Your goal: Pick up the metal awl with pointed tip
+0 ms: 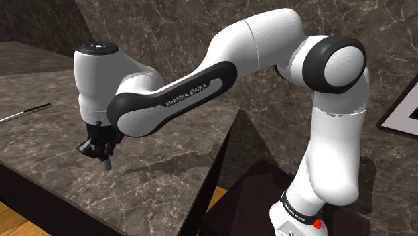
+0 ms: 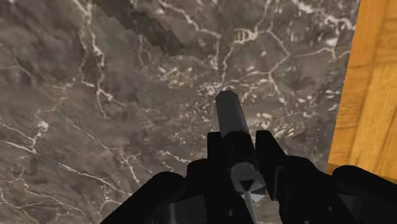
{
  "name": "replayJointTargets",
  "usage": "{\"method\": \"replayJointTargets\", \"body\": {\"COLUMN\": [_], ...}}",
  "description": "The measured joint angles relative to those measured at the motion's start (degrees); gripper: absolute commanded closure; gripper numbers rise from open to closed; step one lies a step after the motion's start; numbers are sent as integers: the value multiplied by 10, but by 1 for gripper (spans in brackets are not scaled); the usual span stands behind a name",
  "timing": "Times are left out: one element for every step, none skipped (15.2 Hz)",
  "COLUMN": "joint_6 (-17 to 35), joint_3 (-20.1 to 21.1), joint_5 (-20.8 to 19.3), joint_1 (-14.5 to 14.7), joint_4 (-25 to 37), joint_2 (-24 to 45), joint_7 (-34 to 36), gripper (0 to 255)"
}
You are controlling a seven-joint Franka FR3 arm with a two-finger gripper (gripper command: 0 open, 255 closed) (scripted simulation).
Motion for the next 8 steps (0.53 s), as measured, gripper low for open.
{"method": "replayJointTargets", "body": {"joint_6": [-7,-13,-19,-25,-31,-36,-43,-46], "joint_3": [1,2,3,4,5,6,6,7], "joint_5": [3,5,8,11,13,15,17,19], "joint_1": [-1,-1,-2,-2,-2,-3,-3,-4], "joint_4": [5,10,12,15,19,22,29,31], "joint_2": [-3,-4,-9,-11,-15,-17,-17,-19], "joint_7": [-3,-5,-7,-9,-11,-13,-16,-17], "gripper": [255,255,255,255,255,255,255,255]}}
